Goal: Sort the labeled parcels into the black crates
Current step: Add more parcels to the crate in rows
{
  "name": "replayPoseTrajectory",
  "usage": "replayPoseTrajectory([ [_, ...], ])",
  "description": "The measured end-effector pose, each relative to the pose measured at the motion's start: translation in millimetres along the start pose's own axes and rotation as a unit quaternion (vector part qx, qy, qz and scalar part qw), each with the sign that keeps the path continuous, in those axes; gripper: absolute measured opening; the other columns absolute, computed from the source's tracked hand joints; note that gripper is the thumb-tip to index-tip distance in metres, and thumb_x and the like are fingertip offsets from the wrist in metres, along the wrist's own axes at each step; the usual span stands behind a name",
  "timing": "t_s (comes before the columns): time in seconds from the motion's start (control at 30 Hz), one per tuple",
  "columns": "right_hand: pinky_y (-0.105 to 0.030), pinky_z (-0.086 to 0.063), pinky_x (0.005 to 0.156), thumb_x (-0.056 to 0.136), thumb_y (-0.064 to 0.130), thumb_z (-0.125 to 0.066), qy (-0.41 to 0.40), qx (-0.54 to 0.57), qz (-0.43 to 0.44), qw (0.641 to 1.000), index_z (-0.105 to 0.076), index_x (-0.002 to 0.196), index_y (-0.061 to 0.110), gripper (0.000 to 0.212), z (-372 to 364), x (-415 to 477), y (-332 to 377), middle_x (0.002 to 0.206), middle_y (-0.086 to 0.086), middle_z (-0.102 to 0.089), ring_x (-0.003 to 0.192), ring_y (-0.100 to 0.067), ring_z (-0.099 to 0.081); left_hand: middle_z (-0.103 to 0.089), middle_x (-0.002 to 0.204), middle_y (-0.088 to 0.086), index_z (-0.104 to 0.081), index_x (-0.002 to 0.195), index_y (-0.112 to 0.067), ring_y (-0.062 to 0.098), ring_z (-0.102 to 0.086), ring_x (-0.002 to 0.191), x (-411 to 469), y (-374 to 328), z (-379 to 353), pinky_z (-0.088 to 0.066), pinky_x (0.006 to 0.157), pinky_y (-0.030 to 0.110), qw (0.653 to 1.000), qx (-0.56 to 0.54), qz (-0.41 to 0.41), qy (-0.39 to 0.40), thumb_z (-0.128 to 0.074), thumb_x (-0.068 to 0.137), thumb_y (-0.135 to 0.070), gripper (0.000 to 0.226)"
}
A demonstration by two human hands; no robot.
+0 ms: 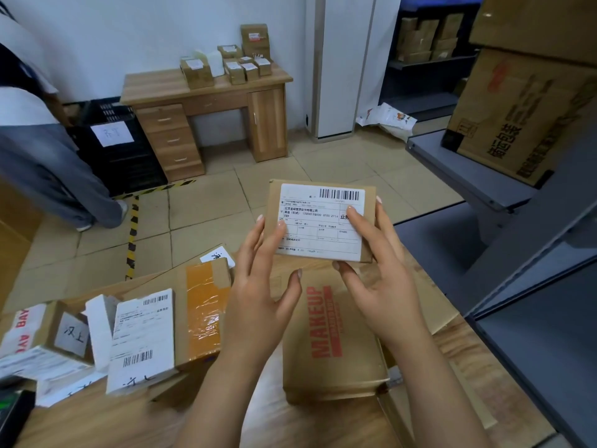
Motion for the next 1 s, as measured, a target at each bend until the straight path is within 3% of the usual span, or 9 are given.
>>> replayPoseTrajectory([
  [0.2, 0.001, -0.029, 0.097, 0.086, 0.000, -0.069, 0.004, 0.006, 0.001, 1.000, -0.037, 0.139, 0.050, 0.080, 0, 1, 4, 0.161, 0.009, -0.017, 0.140, 0.015, -0.015, -0.030, 0.154, -0.001, -0.035, 0.143, -0.034, -0.025, -0.018, 0.127, 1, -4, 5, -0.028, 0.081, -0.011, 1.000, 0.002, -0.011, -0.007, -0.074, 0.082, -0.010, 0.076],
  [0.43, -0.002, -0.029, 0.100, 0.085, 0.001, -0.070, 0.000, 0.024, 0.008, 1.000, -0.042, 0.135, 0.046, 0.073, 2, 1, 8, 0.160, 0.007, -0.020, 0.141, 0.012, -0.016, -0.031, 0.154, 0.004, -0.037, 0.144, -0.029, -0.004, -0.026, 0.131, 2, -11, 12, -0.027, 0.085, -0.010, 0.999, 0.020, -0.026, -0.021, -0.074, 0.082, -0.009, 0.075],
  [0.5, -0.010, -0.034, 0.105, 0.085, 0.005, -0.072, 0.001, 0.050, -0.009, 0.999, -0.040, 0.136, 0.048, 0.074, 1, 0, 4, 0.159, 0.010, -0.024, 0.141, 0.010, -0.019, -0.029, 0.156, 0.001, -0.036, 0.145, -0.031, -0.004, -0.026, 0.132, 2, -10, 13, -0.027, 0.086, -0.009, 0.999, 0.019, -0.022, -0.016, -0.074, 0.083, -0.011, 0.076],
  [0.6, -0.033, -0.042, 0.108, 0.084, 0.013, -0.074, -0.007, 0.093, -0.049, 0.994, -0.035, 0.142, 0.041, 0.075, 2, -2, -6, 0.149, 0.019, -0.038, 0.137, -0.001, -0.036, -0.020, 0.158, -0.012, -0.029, 0.146, -0.043, -0.014, -0.019, 0.133, 3, -7, 12, -0.026, 0.084, -0.010, 1.000, 0.012, -0.002, 0.009, -0.075, 0.083, -0.021, 0.081],
  [0.83, -0.042, -0.049, 0.099, 0.089, 0.033, -0.068, -0.001, 0.073, -0.107, 0.992, -0.035, 0.139, 0.052, 0.063, -3, -4, -17, 0.137, 0.031, -0.045, 0.125, -0.002, -0.048, -0.003, 0.159, -0.022, -0.004, 0.144, -0.059, -0.021, -0.004, 0.128, 4, -3, 1, -0.021, 0.084, -0.006, 0.997, 0.025, 0.003, 0.074, -0.080, 0.076, -0.026, 0.107],
  [1.0, -0.038, -0.052, 0.096, 0.089, 0.046, -0.063, 0.003, 0.082, -0.132, 0.988, -0.030, 0.138, 0.060, 0.061, -6, -5, -18, 0.130, 0.036, -0.046, 0.121, 0.001, -0.050, -0.008, 0.160, -0.017, -0.003, 0.145, -0.057, 0.006, -0.016, 0.137, 4, 3, 1, -0.022, 0.097, 0.012, 0.997, 0.041, 0.013, 0.063, -0.078, 0.077, -0.036, 0.104],
])
Point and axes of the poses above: each hand's wrist, its own x-axis towards the middle knuckle, its own z-axis out of the back of the hand, y = z × x, the point moved 9 cm from there along x, towards the middle knuckle
